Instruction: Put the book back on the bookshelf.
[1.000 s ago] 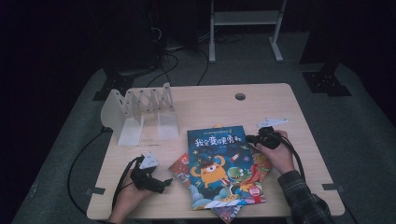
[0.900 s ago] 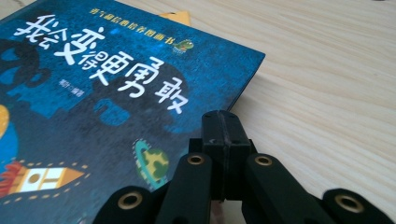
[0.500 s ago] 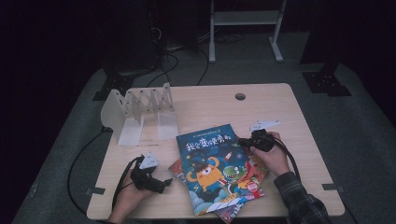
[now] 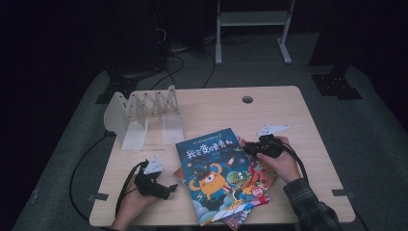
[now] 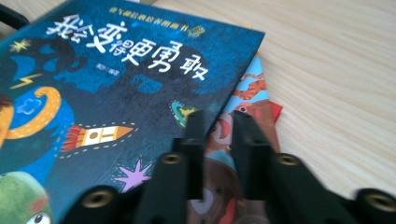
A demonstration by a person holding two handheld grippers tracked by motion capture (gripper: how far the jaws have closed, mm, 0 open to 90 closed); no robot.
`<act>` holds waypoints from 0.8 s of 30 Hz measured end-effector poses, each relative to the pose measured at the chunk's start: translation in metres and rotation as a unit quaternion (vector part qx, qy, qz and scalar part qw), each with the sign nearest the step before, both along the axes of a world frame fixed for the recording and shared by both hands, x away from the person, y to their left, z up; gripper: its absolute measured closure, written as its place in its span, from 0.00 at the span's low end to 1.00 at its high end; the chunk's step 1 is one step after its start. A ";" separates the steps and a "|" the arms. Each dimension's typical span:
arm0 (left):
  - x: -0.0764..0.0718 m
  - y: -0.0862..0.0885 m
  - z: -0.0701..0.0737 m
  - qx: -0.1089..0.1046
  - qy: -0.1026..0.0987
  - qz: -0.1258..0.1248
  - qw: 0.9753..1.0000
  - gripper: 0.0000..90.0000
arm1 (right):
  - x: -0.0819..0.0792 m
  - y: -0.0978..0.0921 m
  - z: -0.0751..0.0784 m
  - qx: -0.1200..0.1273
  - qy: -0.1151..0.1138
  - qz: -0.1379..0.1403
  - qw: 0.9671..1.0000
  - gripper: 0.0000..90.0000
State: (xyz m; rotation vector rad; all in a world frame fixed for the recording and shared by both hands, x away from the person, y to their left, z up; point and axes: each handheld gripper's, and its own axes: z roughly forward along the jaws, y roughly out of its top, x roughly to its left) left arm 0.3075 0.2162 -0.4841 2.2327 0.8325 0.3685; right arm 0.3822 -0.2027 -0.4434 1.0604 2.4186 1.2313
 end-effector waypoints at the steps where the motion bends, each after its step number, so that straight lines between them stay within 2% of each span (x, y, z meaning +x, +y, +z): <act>1: 0.000 0.000 0.000 0.000 0.000 0.000 1.000 0.00 | 0.000 0.000 0.000 0.000 0.000 0.000 1.000 0.76; 6: -0.001 0.000 0.000 0.000 0.000 0.000 1.000 0.00 | -0.008 -0.009 0.007 0.008 -0.004 0.009 1.000 0.52; 11: -0.001 0.000 0.000 0.000 0.000 0.000 1.000 0.00 | -0.022 -0.018 0.009 0.024 -0.012 0.012 1.000 0.39; 17: -0.001 0.000 0.000 0.000 0.000 0.001 1.000 0.00 | -0.041 -0.029 0.004 0.012 -0.014 0.007 1.000 0.33; 24: -0.001 0.000 0.000 -0.001 -0.001 0.001 1.000 0.00 | -0.063 -0.042 0.004 0.013 -0.020 0.013 1.000 0.30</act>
